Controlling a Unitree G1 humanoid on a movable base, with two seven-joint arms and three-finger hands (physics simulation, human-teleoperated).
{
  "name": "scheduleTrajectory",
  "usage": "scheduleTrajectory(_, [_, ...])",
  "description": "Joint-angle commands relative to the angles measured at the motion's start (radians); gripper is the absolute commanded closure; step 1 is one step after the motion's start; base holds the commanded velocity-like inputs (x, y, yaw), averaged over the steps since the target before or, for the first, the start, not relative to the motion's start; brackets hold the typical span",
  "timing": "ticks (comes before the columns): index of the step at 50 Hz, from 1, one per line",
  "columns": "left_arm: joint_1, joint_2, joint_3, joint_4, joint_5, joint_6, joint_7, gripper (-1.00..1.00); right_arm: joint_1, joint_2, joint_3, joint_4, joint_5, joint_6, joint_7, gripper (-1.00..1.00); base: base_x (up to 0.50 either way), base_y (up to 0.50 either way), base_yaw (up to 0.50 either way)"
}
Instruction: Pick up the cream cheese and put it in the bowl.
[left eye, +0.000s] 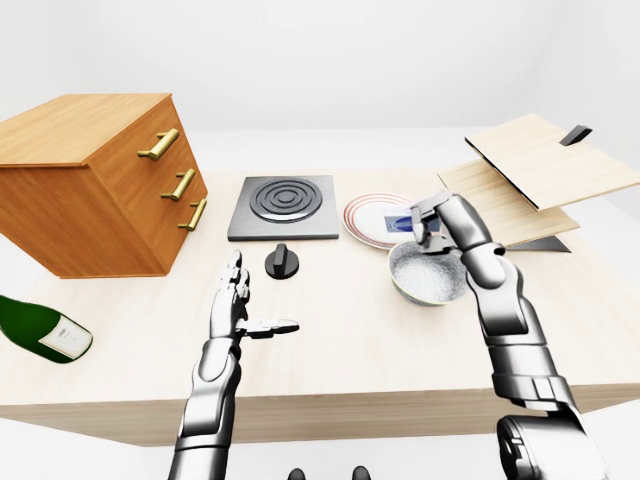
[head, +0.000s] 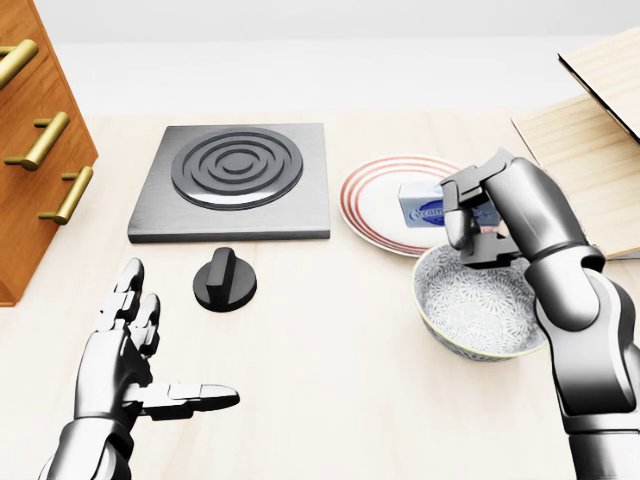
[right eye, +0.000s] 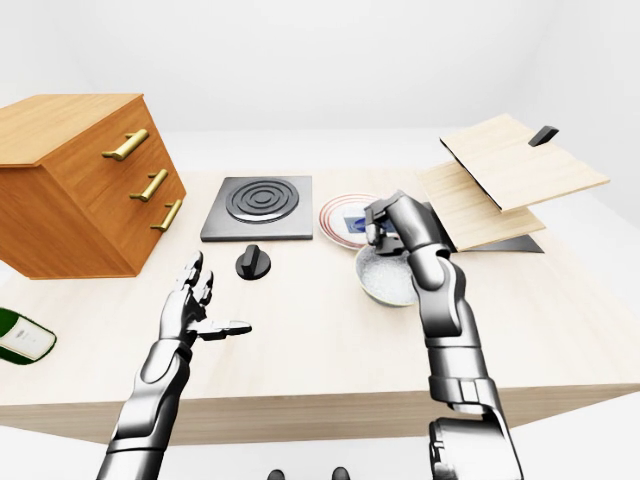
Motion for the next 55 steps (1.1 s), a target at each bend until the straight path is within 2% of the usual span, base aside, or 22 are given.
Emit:
scheduleTrajectory(1, [0.002, -0.001, 0.000, -0.004, -0.001, 0.002, -0.001, -1.00, -0.018, -0.111, -0.055, 0.064, -0.131, 0.000, 0.009, 1.00, 0.00, 0.00, 0.00])
scheduleTrajectory(4, [0.007, -0.001, -0.001, -0.017, -0.002, 0.010, -0.001, -1.00, -0.029, -0.148, -0.065, 0.104, -0.170, 0.000, 0.018, 1.00, 0.00, 0.00, 0.00])
scheduleTrajectory(14, [0.008, -0.002, 0.000, -0.006, -0.003, -0.001, -0.002, -1.00, -0.027, -0.178, -0.069, 0.166, -0.218, 0.000, 0.069, 1.00, 0.00, 0.00, 0.00])
scheduleTrajectory(18, [0.009, -0.001, 0.000, -0.017, -0.004, 0.008, -0.001, -1.00, -0.020, -0.173, -0.066, 0.180, -0.221, 0.000, 0.073, 1.00, 0.00, 0.00, 0.00])
scheduleTrajectory(20, [0.008, -0.003, -0.001, -0.009, -0.002, 0.002, 0.000, -1.00, -0.016, -0.164, -0.055, 0.218, -0.231, 0.000, 0.053, 1.00, 0.00, 0.00, 0.00])
scheduleTrajectory(23, [0.014, -0.003, -0.002, -0.031, -0.003, 0.017, 0.001, -1.00, -0.018, -0.144, -0.044, 0.267, -0.225, 0.000, 0.031, 1.00, 0.00, 0.00, 0.00])
scheduleTrajectory(26, [0.014, -0.004, -0.003, -0.020, -0.002, 0.007, -0.001, -1.00, -0.018, -0.137, -0.031, 0.306, -0.232, 0.000, 0.000, 1.00, 0.00, 0.00, 0.00])
scheduleTrajectory(30, [0.019, -0.003, -0.003, -0.037, 0.000, 0.018, -0.001, -1.00, -0.036, -0.128, -0.016, 0.349, -0.241, 0.000, -0.022, 1.00, 0.00, 0.00, 0.00])
scheduleTrajectory(38, [0.014, -0.001, 0.003, -0.030, -0.005, 0.017, -0.003, -1.00, -0.076, -0.135, -0.001, 0.425, -0.252, 0.000, -0.041, 1.00, 0.00, 0.00, 0.00])
scheduleTrajectory(48, [0.011, 0.000, 0.005, -0.027, -0.007, 0.017, -0.002, -1.00, -0.053, -0.140, 0.002, 0.420, -0.273, 0.000, -0.023, 1.00, 0.00, 0.00, 0.00])
scheduleTrajectory(53, [0.011, 0.001, 0.006, -0.040, -0.010, 0.029, -0.001, -1.00, -0.031, -0.142, -0.001, 0.400, -0.287, 0.000, 0.001, 1.00, 0.00, 0.00, 0.00])
scheduleTrajectory(55, [0.008, -0.001, 0.004, -0.031, -0.007, 0.023, 0.001, -1.00, -0.026, -0.140, -0.002, 0.395, -0.289, 0.000, 0.007, 1.00, 0.00, 0.00, 0.00])
